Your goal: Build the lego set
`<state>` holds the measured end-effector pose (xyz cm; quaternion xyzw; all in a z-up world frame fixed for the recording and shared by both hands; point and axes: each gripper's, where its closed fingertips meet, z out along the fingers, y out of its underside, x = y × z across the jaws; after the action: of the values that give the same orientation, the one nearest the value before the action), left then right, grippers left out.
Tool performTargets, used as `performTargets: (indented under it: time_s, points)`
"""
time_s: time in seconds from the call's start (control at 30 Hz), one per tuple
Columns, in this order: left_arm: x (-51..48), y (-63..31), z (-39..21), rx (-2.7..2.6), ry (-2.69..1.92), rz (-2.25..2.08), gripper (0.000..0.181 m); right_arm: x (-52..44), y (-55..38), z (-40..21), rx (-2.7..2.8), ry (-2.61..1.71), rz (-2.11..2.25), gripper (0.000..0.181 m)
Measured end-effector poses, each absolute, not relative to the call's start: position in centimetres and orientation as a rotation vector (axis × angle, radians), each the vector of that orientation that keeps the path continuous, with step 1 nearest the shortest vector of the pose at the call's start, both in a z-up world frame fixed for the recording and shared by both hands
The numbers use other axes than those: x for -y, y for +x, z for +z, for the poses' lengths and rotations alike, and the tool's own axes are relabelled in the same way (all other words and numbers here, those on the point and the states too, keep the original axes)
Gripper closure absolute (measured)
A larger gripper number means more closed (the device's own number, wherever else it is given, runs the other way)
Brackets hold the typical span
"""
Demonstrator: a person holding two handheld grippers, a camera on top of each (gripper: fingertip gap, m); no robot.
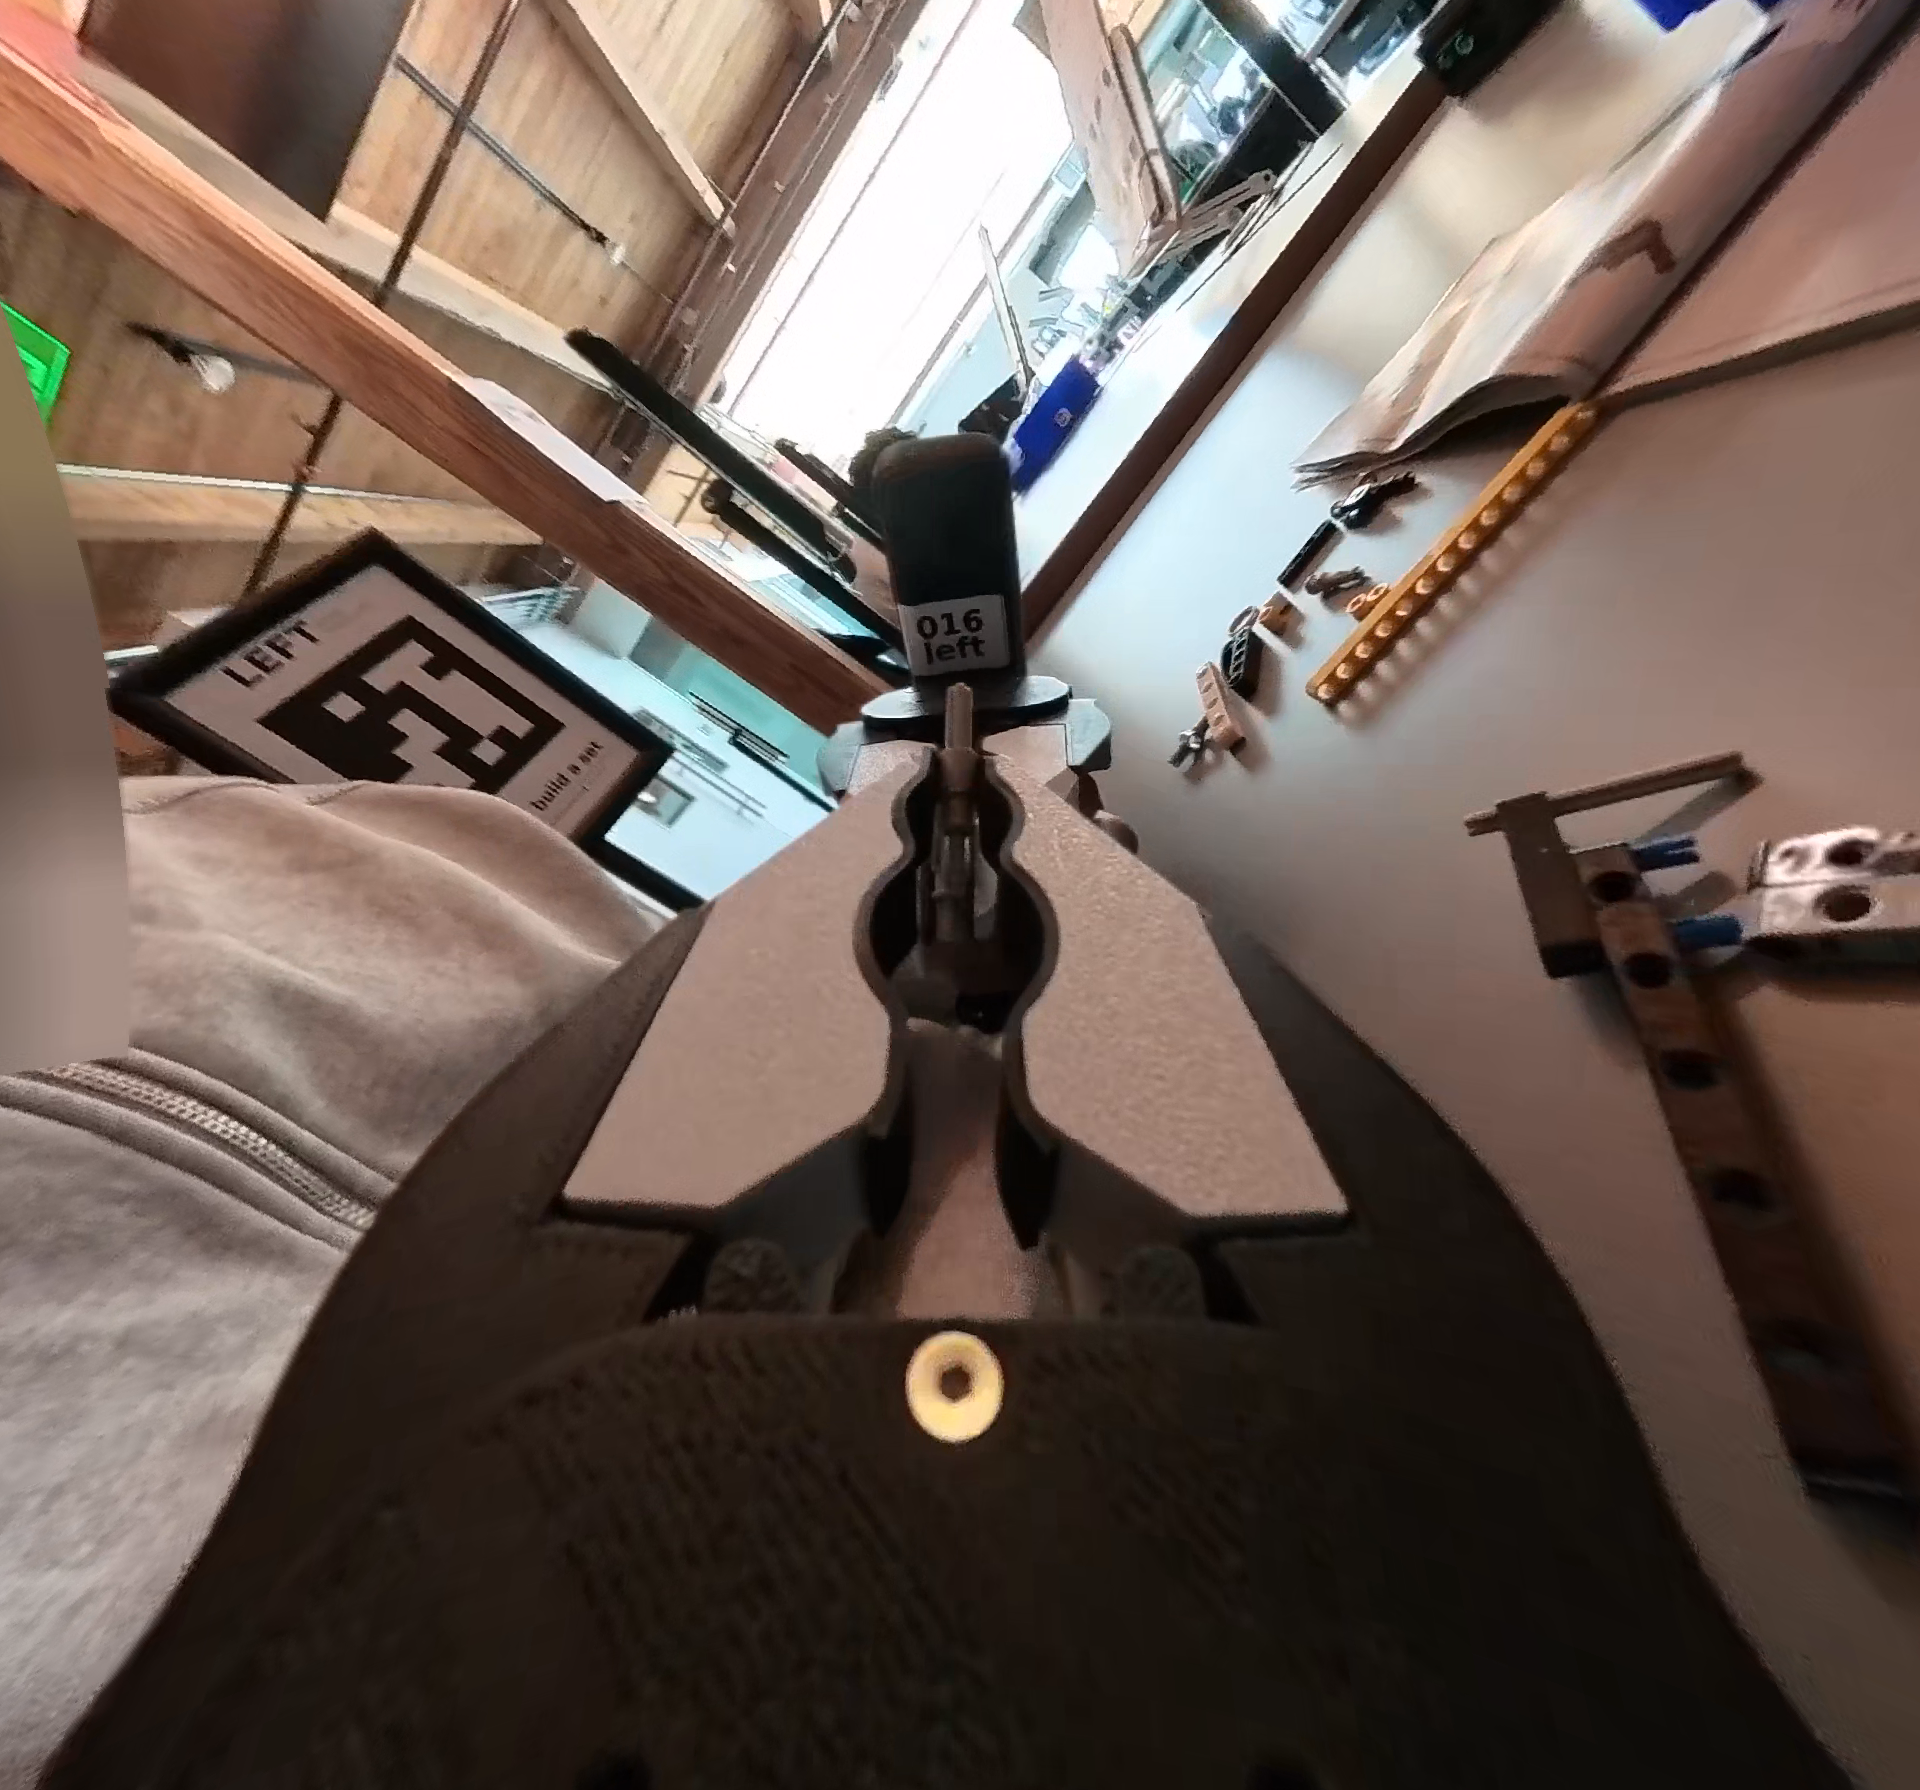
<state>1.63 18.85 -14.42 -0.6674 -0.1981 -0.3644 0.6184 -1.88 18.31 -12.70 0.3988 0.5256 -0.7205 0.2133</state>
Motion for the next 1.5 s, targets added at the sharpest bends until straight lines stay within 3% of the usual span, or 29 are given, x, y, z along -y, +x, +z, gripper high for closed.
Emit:
performTargets:
  time_s: [0.43,0.73,1.3,1.5]
  points:
    - [-18.4,1.0,-13.0,0.523,-1.356,-1.019,0.179,-18.3,-1.9,-12.4,-1.409,1.087,-2.008,0.163]
    - [-18.7,1.5,-13.5,0.48,-1.453,-0.903,0.179,-17.7,-1.3,-12.7,-1.509,1.044,-1.994,0.174]
    - [-18.6,1.6,-12.9,0.416,-1.471,-0.8,0.179,-17.5,-0.6,-11.9,-1.564,0.947,-2.031,0.176]
    - [-18.3,0.8,-13.3,0.409,-1.523,-0.676,0.163,-21.8,-2.4,-9.8,-1.647,1.027,-2.242,0.176]
